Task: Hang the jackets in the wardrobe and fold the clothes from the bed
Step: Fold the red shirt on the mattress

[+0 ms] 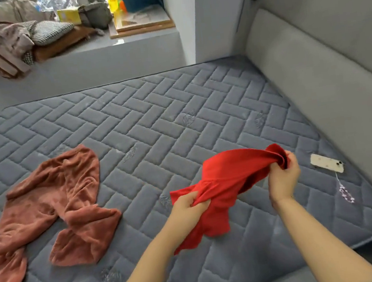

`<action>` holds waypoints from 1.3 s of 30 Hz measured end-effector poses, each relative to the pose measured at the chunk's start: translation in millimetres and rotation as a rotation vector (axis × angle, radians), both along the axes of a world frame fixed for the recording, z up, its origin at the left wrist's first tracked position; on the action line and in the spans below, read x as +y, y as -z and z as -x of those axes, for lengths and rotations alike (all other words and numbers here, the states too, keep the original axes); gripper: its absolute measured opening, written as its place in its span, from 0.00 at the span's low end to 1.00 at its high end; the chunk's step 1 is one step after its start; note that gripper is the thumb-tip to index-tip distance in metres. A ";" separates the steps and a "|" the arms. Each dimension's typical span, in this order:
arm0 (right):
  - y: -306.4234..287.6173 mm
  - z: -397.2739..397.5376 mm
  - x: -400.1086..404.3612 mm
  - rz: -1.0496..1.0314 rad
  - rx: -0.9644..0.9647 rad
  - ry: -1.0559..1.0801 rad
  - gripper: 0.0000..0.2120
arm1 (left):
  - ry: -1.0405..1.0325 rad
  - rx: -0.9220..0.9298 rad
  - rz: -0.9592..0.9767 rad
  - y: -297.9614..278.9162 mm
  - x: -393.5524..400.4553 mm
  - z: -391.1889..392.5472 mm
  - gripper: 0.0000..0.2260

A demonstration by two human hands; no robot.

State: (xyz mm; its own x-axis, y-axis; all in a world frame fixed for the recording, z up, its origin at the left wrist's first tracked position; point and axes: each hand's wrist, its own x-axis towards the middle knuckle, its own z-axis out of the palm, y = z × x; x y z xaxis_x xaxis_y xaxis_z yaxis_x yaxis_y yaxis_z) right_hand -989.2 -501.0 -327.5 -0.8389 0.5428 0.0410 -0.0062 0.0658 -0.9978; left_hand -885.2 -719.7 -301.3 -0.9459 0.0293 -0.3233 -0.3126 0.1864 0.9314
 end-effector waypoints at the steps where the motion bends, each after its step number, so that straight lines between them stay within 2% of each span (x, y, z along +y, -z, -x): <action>1: -8.6 10.4 16.2 0.012 0.019 0.021 0.19 | 0.014 -0.024 -0.064 -7.2 22.9 5.5 0.08; 7: -71.1 91.5 81.9 -0.064 0.128 -0.134 0.19 | -0.209 -0.068 -0.494 -49.4 126.4 41.5 0.10; 10: -93.0 132.4 65.4 -0.172 0.185 -0.279 0.20 | -0.302 -0.031 -0.530 -57.1 132.1 53.9 0.10; 13: -90.5 158.7 14.7 -0.242 0.181 -0.460 0.18 | -0.432 0.035 -0.520 -51.1 112.1 55.4 0.11; 17: -48.6 168.3 -93.6 -0.331 0.119 -0.732 0.16 | -0.649 0.049 -0.501 -11.6 54.4 37.0 0.12; 20: -0.3 155.7 -190.4 -0.402 0.053 -0.941 0.18 | -0.794 -0.011 -0.485 42.2 -3.0 12.4 0.09; 23: 67.6 126.5 -283.6 -0.486 -0.065 -1.181 0.25 | -0.947 -0.118 -0.391 119.4 -67.2 -15.6 0.07; 25: 124.2 97.6 -325.5 -0.464 -0.203 -1.300 0.32 | -1.017 -0.205 -0.309 177.3 -106.3 -36.6 0.07; 27: 182.7 66.1 -343.1 -0.386 -0.375 -1.313 0.34 | -1.079 -0.315 -0.250 235.8 -137.8 -59.4 0.12; 31: 276.4 10.9 -309.3 -0.346 -0.601 -1.194 0.27 | -1.133 -0.571 -0.226 321.3 -162.2 -95.8 0.24; 36: 332.5 -26.4 -224.2 -0.209 -0.802 -1.000 0.20 | -1.111 -0.668 -0.286 365.5 -136.0 -117.4 0.25; 39: 346.4 -45.0 -182.7 -0.030 -0.888 -0.797 0.15 | -1.091 -0.682 -0.315 373.4 -111.8 -118.6 0.21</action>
State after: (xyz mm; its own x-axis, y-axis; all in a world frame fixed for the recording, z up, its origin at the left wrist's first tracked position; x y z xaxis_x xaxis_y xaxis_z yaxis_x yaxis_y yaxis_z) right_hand -944.1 -683.7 -673.9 -0.6806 -0.1346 -0.7202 0.6359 0.3798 -0.6719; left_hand -766.6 -831.5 -674.7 -0.1831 -0.4771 -0.8596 -0.5829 -0.6515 0.4857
